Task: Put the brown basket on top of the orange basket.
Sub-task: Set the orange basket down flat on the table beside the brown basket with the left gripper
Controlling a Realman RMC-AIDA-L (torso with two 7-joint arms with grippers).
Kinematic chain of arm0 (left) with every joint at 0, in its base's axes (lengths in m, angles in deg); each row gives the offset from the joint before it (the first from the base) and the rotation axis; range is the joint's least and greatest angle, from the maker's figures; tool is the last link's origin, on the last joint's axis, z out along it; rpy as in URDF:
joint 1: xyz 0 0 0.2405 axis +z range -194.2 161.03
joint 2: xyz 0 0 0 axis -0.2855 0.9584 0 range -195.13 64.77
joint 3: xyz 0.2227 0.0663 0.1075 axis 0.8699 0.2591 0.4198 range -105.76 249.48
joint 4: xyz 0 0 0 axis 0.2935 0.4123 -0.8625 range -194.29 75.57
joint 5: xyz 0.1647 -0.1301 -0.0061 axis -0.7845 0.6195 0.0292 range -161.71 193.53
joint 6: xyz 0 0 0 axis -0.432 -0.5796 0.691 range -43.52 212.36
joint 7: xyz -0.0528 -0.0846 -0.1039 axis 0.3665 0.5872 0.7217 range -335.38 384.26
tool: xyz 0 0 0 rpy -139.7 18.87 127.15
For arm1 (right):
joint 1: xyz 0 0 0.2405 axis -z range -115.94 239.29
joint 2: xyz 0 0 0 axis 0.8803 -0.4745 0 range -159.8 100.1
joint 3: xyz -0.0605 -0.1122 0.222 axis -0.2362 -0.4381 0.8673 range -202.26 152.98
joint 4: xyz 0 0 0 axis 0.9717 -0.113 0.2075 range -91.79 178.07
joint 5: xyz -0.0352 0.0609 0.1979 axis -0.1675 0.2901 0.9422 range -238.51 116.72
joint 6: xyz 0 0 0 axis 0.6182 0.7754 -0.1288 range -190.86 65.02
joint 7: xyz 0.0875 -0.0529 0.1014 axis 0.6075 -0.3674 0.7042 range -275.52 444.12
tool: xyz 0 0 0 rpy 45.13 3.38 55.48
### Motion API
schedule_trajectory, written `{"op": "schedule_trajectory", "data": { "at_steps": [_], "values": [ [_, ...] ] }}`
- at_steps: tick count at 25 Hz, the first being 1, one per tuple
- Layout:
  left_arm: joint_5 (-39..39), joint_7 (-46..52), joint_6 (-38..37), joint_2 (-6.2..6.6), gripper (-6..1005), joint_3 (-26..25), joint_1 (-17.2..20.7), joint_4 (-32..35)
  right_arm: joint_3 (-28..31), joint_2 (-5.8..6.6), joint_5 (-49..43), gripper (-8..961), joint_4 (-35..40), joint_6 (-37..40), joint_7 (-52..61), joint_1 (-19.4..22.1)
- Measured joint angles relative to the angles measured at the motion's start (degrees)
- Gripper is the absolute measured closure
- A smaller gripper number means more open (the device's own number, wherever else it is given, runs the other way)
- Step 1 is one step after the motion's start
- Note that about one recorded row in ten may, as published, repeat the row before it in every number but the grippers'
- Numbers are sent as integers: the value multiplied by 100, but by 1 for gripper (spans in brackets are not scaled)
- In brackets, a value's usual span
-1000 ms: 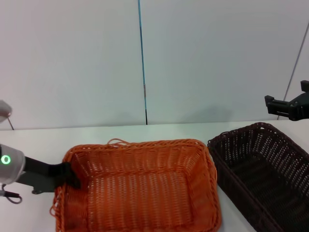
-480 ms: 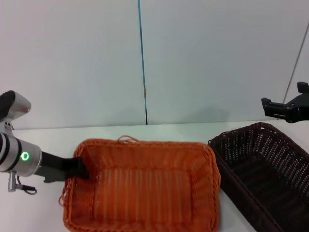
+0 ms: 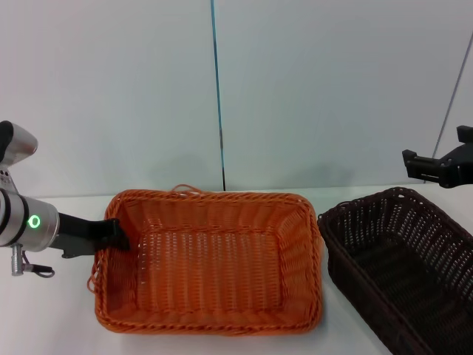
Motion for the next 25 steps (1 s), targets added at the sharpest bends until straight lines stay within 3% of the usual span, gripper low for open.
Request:
{"op": "schedule_trajectory", "data": {
  "at_steps": [25],
  "values": [
    [-17,-341,-201,-75,880,289,63,179,-40,-9,-199,35,90,-4,59,-117]
  ]
}}
